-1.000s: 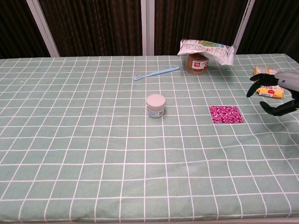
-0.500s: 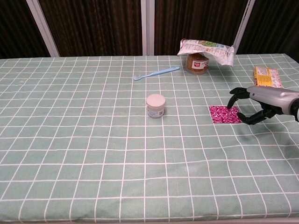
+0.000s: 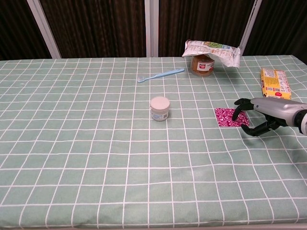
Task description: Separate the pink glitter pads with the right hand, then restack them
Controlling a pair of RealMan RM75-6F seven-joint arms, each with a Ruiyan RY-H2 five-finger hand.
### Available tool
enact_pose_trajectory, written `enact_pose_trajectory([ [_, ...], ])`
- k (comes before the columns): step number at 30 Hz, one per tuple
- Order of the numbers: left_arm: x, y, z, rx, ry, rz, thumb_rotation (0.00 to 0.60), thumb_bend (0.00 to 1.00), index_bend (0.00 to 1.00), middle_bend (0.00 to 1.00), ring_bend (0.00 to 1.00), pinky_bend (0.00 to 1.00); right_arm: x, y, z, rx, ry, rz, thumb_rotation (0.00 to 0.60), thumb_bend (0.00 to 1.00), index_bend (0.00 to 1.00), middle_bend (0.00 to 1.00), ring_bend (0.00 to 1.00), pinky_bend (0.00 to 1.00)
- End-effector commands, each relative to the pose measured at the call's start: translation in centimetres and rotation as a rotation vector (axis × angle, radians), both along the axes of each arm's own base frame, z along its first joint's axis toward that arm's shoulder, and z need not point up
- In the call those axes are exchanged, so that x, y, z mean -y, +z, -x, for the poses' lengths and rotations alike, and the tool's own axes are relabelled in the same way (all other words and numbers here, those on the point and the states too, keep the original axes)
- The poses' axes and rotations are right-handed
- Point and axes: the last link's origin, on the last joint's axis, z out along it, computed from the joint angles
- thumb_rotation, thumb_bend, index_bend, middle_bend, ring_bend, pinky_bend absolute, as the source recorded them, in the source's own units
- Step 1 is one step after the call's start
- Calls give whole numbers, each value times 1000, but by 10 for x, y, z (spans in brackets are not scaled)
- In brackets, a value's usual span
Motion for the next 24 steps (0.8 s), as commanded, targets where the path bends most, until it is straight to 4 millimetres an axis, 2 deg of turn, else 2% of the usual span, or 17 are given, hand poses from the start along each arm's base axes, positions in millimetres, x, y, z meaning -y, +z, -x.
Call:
enact_pose_trajectory([
  [1,0,0,0,-1,2,1,600,173,225,146,106,126,4,-4,-2,-4,2,-1,374,465,272,0,0,0],
  [24,4,0,5,-5,24,-3,600,173,225,146,106,126,70,-23,-26,-44,-7,51,363,461,251,0,0,0],
])
